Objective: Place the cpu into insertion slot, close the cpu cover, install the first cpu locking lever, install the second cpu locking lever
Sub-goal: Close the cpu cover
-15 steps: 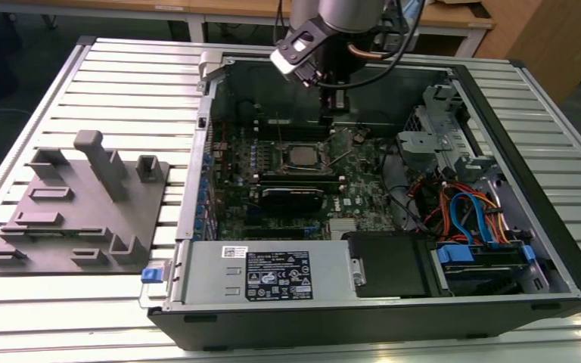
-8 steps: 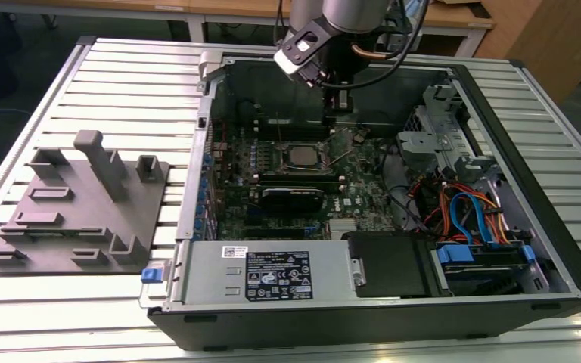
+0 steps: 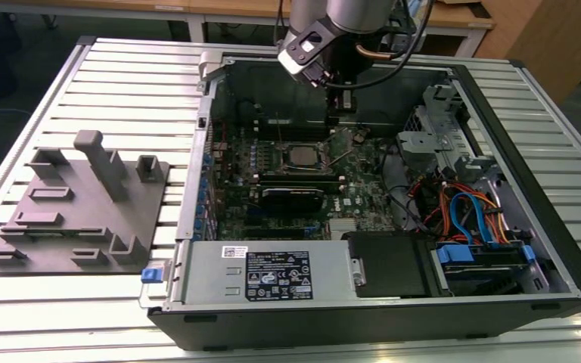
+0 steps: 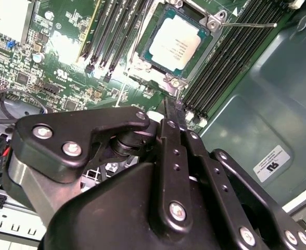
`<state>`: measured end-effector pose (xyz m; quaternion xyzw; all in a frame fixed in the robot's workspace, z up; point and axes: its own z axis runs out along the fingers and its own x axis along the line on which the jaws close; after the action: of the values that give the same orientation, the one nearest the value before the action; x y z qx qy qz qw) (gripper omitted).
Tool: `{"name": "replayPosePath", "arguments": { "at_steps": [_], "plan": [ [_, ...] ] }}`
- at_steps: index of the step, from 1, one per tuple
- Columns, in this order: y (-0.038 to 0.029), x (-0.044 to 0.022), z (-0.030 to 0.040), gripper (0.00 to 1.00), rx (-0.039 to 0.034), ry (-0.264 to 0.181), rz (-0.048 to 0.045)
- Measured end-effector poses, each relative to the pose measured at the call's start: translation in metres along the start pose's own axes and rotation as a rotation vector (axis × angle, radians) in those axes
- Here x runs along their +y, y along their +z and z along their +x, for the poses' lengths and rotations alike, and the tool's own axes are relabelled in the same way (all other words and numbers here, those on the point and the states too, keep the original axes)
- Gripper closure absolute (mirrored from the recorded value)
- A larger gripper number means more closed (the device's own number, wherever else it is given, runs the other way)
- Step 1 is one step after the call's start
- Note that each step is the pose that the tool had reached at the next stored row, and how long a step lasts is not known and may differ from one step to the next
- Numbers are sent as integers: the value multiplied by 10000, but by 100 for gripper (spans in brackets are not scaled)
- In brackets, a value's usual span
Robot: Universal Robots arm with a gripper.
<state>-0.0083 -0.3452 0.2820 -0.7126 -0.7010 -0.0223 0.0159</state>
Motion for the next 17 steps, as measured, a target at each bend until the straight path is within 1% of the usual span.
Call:
{"name": "replayPosePath", "arguments": {
  "at_steps": [5, 12, 17],
  "plan": [
    [0, 24, 0, 89, 0, 0, 0],
    [0, 34, 1, 89, 0, 0, 0],
    [2, 56, 1, 89, -1, -1, 0]
  ]
}}
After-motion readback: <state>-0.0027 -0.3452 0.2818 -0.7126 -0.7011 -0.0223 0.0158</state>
